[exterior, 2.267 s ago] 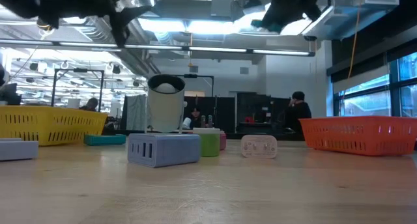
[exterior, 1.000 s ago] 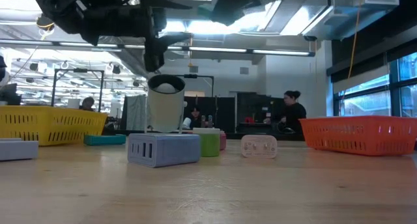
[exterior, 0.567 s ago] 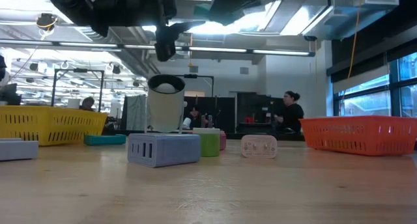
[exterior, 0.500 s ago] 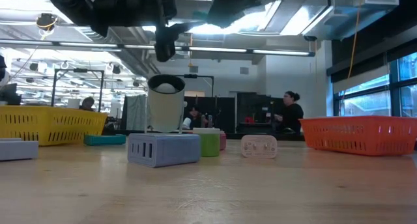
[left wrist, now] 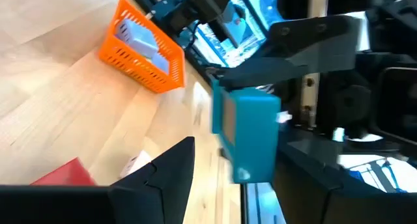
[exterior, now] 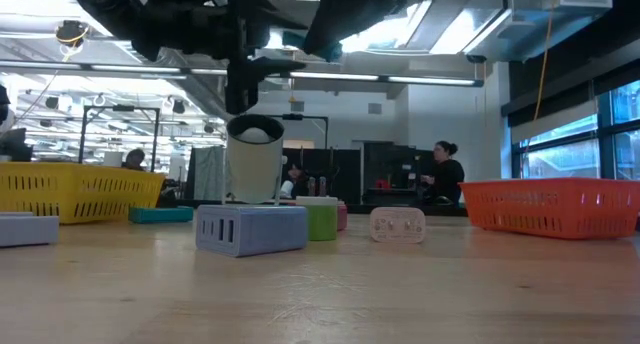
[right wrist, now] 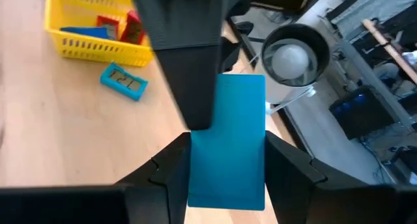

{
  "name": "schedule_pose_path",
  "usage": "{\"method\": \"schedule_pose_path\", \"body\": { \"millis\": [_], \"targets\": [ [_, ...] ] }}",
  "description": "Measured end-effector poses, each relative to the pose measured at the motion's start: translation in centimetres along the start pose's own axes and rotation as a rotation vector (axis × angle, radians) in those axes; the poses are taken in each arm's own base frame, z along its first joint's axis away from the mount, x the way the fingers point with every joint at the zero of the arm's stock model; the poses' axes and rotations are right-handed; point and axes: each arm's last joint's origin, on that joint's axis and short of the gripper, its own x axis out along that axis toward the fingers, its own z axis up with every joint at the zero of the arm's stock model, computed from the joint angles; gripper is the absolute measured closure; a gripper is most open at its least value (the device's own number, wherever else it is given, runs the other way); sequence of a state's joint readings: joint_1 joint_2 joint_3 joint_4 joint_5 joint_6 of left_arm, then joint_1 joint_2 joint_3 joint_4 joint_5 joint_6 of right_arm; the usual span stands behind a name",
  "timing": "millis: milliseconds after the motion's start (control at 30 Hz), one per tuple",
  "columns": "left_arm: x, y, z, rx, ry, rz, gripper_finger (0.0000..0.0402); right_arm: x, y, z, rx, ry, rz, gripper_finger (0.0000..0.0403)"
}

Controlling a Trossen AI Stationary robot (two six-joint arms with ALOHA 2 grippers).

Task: Pick & Place Office items
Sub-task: Put the top light blue digital clock into the yellow basket

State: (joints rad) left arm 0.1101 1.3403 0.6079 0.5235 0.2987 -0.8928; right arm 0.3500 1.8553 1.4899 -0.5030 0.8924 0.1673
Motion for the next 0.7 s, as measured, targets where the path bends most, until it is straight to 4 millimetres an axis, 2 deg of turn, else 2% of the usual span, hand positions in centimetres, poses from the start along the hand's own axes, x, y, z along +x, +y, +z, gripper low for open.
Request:
{"method": "schedule_pose_path", "body": {
  "millis": [700],
  "targets": [
    [0.03,-0.17,0.13,0.023,-0.038,0.003,0.0277,0.34,0.15,-0.03,0.006,0.009,0.043,0.0244]
  ]
}}
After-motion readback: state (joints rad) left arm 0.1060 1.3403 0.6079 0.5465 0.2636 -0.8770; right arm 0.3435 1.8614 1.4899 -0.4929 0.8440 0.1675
